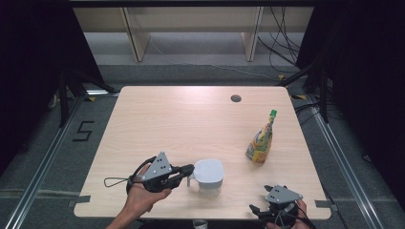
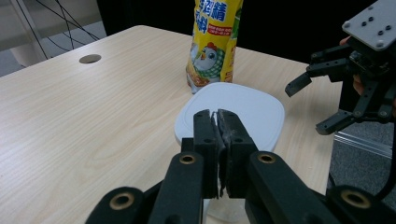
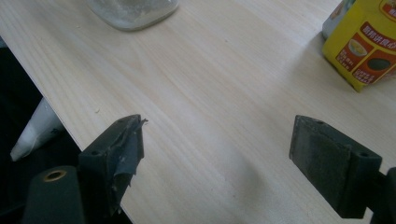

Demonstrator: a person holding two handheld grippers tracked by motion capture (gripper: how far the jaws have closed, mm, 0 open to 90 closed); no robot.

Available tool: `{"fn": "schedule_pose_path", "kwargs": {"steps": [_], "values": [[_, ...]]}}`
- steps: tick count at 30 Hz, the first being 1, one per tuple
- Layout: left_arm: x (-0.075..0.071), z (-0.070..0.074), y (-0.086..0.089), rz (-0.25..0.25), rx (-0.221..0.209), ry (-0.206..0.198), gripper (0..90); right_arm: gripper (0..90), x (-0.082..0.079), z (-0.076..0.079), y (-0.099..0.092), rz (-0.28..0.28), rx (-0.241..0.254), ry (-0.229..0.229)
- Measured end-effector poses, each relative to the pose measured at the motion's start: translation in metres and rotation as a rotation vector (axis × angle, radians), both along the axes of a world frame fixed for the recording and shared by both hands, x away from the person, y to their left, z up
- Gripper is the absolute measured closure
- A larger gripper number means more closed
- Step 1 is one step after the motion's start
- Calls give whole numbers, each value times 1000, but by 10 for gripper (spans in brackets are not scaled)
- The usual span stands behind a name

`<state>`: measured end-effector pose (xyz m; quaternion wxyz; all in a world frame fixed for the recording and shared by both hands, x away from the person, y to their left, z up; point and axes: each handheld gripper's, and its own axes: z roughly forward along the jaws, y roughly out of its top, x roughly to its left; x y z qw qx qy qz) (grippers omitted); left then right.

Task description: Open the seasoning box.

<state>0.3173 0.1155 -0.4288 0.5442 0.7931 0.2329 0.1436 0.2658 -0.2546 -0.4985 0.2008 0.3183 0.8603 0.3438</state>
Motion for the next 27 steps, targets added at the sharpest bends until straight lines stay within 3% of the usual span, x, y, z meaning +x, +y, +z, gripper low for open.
{"fn": "schedule_pose_path", "kwargs": {"steps": [6,8,15,20,23,24,27], "values": [[4,-5,-9,-14,30,-5,867,264,1,3,-1,-34,19,4],[6,-6,-9,-8,33,-1,866,278,3,3,-2,-31,16,-16],[7,-10,-9,6,26,4,862,308,1,6,-1,-34,39,-18],[7,-10,-7,16,33,3,851,386,0,10,2,-8,72,-65],[6,-10,-7,23,29,4,851,473,0,16,6,24,146,-105],[7,-10,-6,22,29,8,851,489,-1,18,9,17,163,-97],[7,-11,-6,21,17,13,849,520,0,20,12,40,151,-132]]}}
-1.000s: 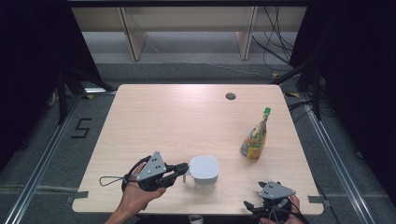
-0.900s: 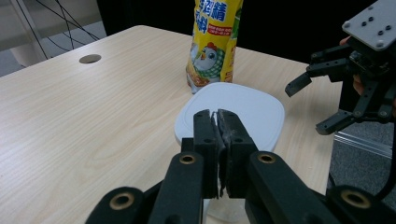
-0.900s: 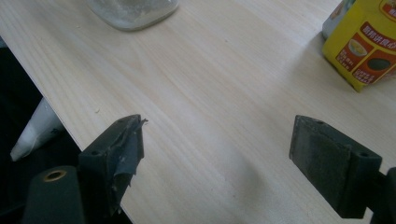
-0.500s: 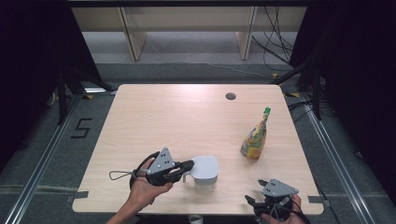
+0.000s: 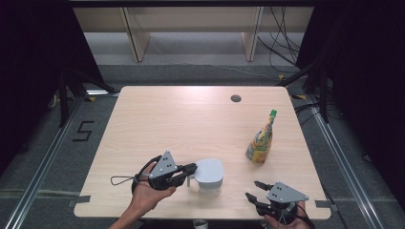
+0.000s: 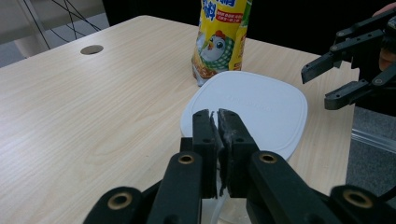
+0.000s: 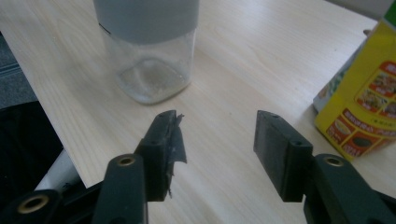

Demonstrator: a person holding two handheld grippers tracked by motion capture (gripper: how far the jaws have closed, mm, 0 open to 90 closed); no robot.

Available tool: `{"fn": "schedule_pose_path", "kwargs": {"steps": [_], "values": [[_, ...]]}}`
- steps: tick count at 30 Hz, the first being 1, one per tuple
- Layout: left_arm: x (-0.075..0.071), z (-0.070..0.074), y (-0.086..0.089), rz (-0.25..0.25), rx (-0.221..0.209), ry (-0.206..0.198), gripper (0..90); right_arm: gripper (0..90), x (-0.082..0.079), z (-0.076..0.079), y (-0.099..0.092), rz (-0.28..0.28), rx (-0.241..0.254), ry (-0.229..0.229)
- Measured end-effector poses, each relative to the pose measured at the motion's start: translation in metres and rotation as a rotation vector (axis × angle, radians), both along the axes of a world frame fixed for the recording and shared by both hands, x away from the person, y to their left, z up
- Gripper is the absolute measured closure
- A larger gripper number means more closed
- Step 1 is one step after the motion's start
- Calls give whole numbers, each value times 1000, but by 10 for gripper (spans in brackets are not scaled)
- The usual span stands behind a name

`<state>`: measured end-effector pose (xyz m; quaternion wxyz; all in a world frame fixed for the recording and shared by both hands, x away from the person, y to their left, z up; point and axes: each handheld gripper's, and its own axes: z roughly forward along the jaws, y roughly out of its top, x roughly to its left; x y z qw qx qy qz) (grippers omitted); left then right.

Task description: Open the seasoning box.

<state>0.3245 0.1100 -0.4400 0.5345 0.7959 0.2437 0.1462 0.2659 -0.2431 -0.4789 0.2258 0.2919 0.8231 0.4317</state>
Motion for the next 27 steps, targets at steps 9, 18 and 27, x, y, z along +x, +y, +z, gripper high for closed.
{"fn": "schedule_pose_path", "kwargs": {"steps": [9,18,27], "values": [[-2,-1,0,9,2,-9,850,710,6,8,14,56,59,-47],[-4,-3,0,15,-15,-16,854,811,13,15,25,87,71,-78],[-5,-5,3,28,-21,-16,857,850,22,18,35,114,67,-90]]}}
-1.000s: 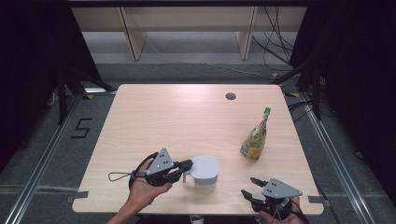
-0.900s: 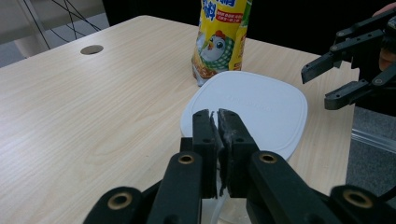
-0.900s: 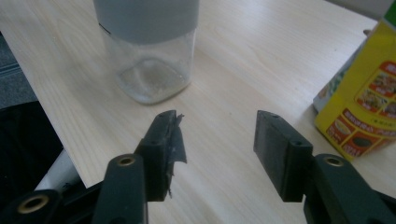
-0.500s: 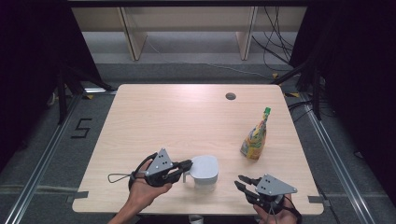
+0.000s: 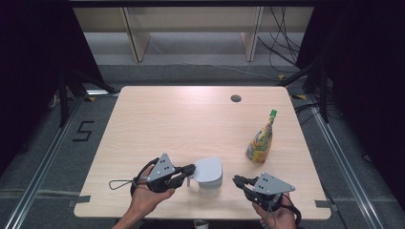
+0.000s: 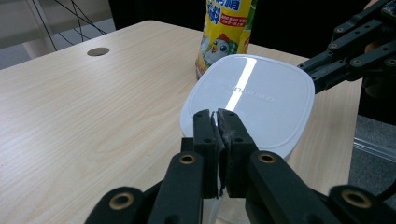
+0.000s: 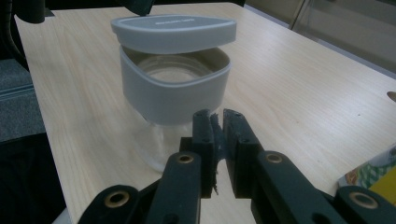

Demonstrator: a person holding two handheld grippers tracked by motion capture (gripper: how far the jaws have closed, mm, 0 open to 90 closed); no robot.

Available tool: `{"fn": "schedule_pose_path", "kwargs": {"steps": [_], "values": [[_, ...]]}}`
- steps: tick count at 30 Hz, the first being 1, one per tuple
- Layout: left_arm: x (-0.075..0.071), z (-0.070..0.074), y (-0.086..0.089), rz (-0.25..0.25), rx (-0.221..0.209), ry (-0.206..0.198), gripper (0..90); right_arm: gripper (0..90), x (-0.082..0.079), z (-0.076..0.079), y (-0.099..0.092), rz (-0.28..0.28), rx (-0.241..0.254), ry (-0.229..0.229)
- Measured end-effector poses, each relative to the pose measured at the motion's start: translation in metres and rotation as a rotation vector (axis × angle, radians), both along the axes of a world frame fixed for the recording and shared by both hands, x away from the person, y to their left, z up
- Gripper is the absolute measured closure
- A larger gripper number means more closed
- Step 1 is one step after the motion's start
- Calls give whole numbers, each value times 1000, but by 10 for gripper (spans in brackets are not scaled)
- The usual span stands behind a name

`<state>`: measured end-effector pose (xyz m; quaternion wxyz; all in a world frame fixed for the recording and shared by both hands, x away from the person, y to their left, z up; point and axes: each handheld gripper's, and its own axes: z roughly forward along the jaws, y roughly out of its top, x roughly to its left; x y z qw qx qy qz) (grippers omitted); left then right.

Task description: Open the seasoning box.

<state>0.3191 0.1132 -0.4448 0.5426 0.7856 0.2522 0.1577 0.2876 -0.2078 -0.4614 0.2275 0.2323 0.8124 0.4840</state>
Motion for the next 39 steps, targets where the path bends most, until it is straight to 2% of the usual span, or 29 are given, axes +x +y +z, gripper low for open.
{"fn": "schedule_pose_path", "kwargs": {"steps": [5,8,10,14,15,16,19,30,31,33,34,36,38,39], "values": [[0,-1,1,3,-6,-3,859,868,2,2,4,8,22,-17],[-1,-1,1,9,-10,-3,860,886,4,4,7,29,29,-3],[0,-1,1,6,-9,-3,860,894,5,5,10,42,37,-13],[-1,-2,1,10,-15,-4,861,900,4,8,13,37,50,10],[-1,-2,1,9,-12,-5,861,900,7,9,14,56,40,-10],[-1,-2,1,9,-15,-4,862,900,9,9,16,52,40,-13],[-1,-2,1,11,-15,-4,866,900,11,10,18,53,32,2],[-1,-3,2,21,-21,-2,868,900,17,16,30,95,9,-22],[-2,-4,1,22,-26,9,868,900,17,17,31,91,7,-23],[-1,-3,2,15,-16,-4,867,900,17,17,32,83,13,-28],[0,-4,2,15,-25,-5,867,900,17,17,33,99,10,-30],[-1,-4,3,24,-35,14,847,900,17,20,35,87,19,-25],[0,-4,4,15,-35,7,768,900,18,20,36,99,18,-39],[1,-4,5,9,-64,13,768,900,18,20,36,102,18,-39]]}}
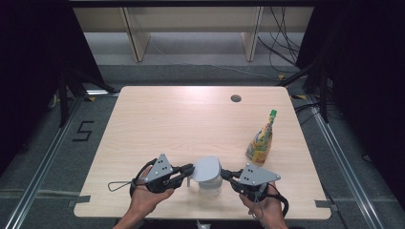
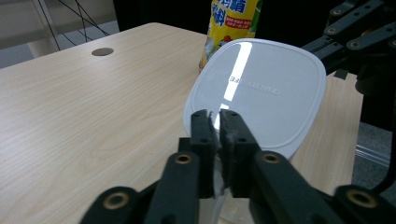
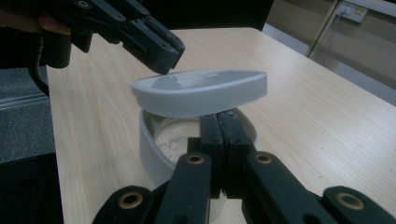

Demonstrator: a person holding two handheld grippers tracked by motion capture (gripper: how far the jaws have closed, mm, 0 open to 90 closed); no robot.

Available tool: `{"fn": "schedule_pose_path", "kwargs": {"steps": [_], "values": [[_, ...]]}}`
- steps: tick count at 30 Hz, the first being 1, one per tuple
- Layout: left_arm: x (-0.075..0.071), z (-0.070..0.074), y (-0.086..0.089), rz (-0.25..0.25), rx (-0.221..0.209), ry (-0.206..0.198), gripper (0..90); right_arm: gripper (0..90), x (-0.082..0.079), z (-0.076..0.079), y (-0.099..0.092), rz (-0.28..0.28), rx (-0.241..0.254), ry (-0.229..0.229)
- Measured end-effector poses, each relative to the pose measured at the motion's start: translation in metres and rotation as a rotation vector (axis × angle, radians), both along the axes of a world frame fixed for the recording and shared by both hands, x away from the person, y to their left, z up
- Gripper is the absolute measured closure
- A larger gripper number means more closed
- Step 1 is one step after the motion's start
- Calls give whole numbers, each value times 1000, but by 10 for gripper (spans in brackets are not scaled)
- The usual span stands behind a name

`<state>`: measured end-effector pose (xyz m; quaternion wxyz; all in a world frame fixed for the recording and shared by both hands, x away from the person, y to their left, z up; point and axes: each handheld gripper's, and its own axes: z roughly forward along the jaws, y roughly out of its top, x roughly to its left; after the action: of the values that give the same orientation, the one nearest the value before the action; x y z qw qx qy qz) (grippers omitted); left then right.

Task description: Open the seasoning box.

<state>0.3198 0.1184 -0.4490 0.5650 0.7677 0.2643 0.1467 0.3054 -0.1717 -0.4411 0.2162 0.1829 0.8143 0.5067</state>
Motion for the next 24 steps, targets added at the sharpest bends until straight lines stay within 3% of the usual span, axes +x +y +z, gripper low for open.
{"fn": "schedule_pose_path", "kwargs": {"steps": [2,3,10,11,14,15,16,18,19,24], "values": [[0,0,3,-2,-21,7,700,900,0,0,1,-2,2,9],[-1,-2,7,-3,-31,15,594,900,0,0,1,-3,6,9],[-10,-4,27,-21,-45,8,482,900,0,2,3,-3,2,0],[-14,-4,32,-32,-28,-15,452,900,0,2,5,-3,8,-12],[-19,-5,37,-25,-17,-12,407,900,0,3,6,6,0,-10],[-21,-7,38,-24,-18,6,390,900,-1,4,8,4,5,-11],[-25,-11,41,-31,6,18,372,900,1,5,8,13,-11,-46],[-28,-14,42,-24,19,30,339,900,-1,6,9,12,-11,-23],[-28,-17,44,-44,40,21,339,900,-1,6,11,11,-4,-25],[-40,-32,52,-40,100,56,312,900,-1,10,14,14,-16,-50]]}}
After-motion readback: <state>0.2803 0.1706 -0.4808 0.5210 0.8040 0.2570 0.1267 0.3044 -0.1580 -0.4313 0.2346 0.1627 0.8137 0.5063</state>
